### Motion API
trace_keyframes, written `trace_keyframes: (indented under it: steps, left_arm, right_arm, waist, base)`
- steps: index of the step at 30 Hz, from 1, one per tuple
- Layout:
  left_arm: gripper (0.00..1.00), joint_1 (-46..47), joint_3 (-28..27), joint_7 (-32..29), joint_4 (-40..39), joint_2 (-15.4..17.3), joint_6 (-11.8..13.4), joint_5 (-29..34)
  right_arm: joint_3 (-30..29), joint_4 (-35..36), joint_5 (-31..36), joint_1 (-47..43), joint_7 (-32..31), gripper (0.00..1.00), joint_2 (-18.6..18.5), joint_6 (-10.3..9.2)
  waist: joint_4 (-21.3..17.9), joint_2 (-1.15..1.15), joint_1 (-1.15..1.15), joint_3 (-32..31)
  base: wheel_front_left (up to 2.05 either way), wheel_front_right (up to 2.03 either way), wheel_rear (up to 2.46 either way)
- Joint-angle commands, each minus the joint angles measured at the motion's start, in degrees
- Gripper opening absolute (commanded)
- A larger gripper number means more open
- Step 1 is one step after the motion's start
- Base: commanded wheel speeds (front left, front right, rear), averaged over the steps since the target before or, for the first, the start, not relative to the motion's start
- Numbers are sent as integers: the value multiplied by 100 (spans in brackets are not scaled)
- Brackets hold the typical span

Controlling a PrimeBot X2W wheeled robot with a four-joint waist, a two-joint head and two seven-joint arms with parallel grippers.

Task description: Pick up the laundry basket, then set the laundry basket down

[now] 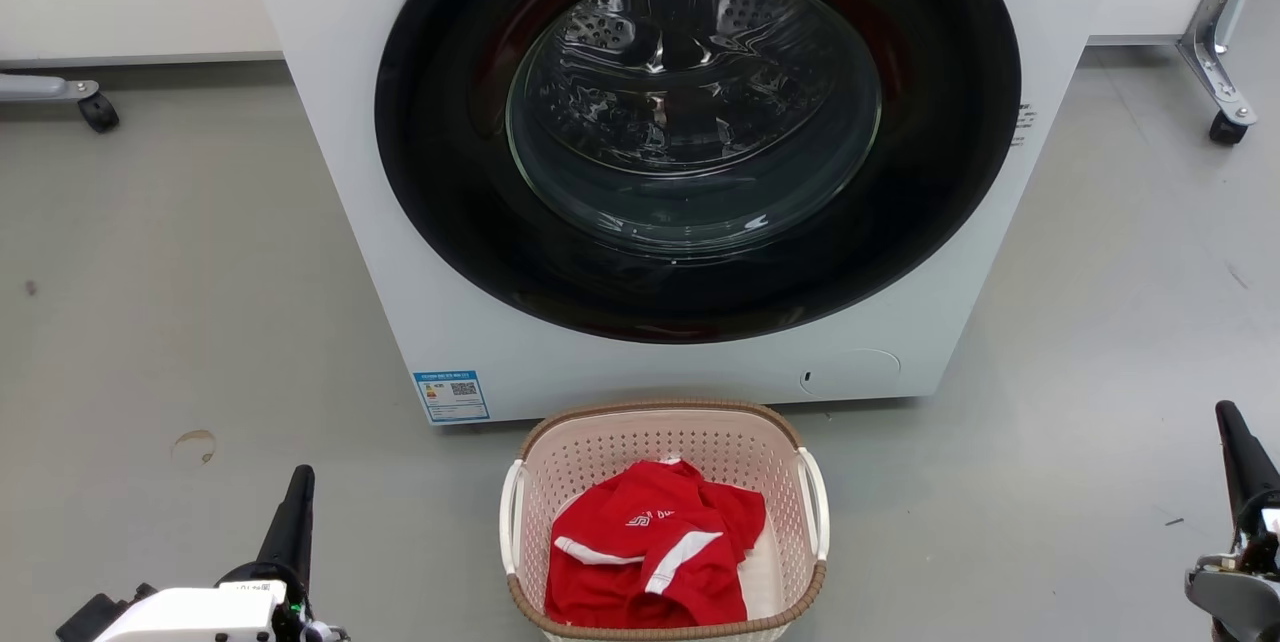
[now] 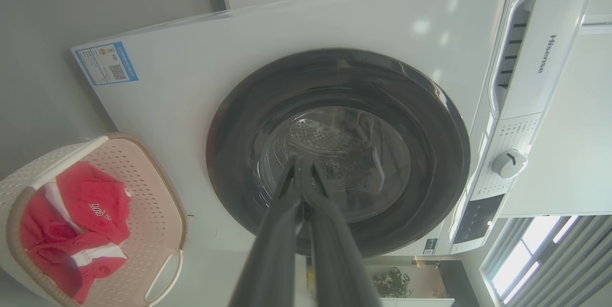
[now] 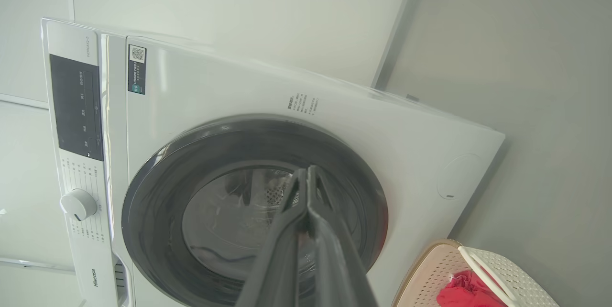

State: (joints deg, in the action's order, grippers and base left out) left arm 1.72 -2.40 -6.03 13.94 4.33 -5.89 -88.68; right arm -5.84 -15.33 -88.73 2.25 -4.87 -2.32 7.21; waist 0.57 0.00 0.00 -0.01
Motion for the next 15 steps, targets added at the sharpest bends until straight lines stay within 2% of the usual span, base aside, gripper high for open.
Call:
trace_keyframes:
  steps: [1,6,15]
  left_arm:
    - [0,367,-239,20,-72,-7,-88,-189]
    - [0,440,-330,19,10,-85,-159,-417]
    - [0,441,-339,12,10,-91,-159,-409]
  right_arm:
    - [31,139,-159,343,-73,0,-111,28]
    - [-39,132,-367,390,-138,0,-80,28]
    - [-43,132,-364,391,-141,0,-77,28]
  waist:
    - [-17,0,0,6]
    - [-57,0,0,19]
    - [-57,0,0,19]
  base:
    - [0,0,0]
    - [0,0,0]
    - [0,0,0]
